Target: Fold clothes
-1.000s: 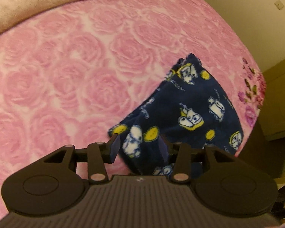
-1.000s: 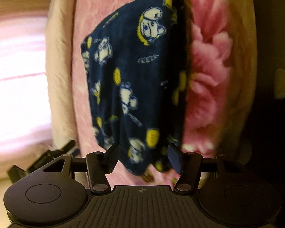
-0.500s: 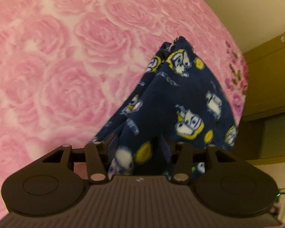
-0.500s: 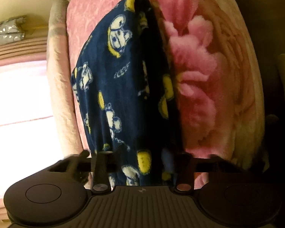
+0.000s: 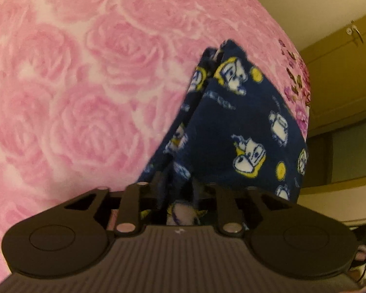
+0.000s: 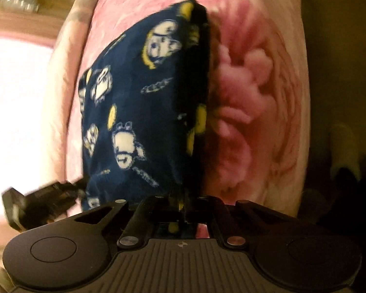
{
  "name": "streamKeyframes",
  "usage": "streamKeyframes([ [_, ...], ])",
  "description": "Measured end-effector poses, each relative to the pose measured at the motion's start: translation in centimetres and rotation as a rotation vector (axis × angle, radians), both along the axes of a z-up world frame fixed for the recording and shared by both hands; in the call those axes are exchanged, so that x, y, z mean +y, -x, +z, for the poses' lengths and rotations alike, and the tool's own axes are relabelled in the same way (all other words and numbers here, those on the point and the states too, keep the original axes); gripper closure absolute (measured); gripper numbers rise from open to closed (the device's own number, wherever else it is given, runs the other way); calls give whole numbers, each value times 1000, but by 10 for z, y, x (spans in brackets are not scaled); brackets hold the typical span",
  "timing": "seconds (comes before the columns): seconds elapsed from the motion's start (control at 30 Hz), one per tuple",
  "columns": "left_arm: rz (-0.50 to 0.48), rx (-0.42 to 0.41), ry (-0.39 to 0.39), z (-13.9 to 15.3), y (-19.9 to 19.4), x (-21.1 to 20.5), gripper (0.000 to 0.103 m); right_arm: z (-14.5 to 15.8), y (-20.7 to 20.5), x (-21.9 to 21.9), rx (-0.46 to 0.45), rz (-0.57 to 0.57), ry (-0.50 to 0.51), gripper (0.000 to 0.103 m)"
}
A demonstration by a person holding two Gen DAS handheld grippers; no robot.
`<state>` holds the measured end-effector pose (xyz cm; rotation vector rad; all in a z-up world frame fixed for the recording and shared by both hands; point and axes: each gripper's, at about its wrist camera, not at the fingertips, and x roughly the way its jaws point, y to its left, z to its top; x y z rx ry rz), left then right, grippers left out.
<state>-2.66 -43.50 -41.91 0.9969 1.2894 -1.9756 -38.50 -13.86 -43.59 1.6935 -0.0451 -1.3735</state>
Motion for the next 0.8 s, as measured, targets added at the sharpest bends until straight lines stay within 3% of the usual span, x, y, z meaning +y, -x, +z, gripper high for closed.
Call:
streamKeyframes([
  [0.03, 8, 26, 9, 5, -2, -4, 70, 5, 6, 0, 14, -19, 4, 61],
  [0.07, 20, 53, 16, 9, -3, -8, 65, 12, 14, 2, 38, -63, 31, 28],
  [0.13, 53, 103, 14, 8, 2, -21, 53, 22, 32, 2, 71, -145, 103, 25],
  [0.23, 63, 148, -8, -3, 24, -40, 53, 12, 49, -19, 42, -195, 132, 25],
  [0.27, 53, 158, -14, -9, 33, -44, 58, 7, 53, -26, 39, -204, 134, 26],
  [0.3, 45, 167, -18, -14, 39, -47, 70, 1, 56, -32, 39, -208, 138, 38],
  [0.33, 46, 168, -15, -17, 39, -47, 99, -4, 59, -37, 38, -211, 143, 53],
  [0.37, 47, 170, -12, -19, 38, -47, 99, -10, 61, -39, 32, -213, 139, 99],
  [0.5, 52, 176, 0, -30, 37, -48, 98, -15, 67, -29, 83, -209, 144, 103],
  [0.67, 52, 177, 10, -30, 40, -51, 87, -11, 81, -23, 16, -217, 140, 102],
  [0.73, 67, 197, 15, -21, 41, -58, 73, -2, 88, -27, 32, -225, 139, 80],
  [0.77, 85, 217, 15, -18, 42, -63, 69, 3, 91, -29, 44, -229, 138, 39],
  [0.8, 104, 235, 15, -16, 43, -69, 64, 9, 94, -32, 64, -254, 150, 21],
])
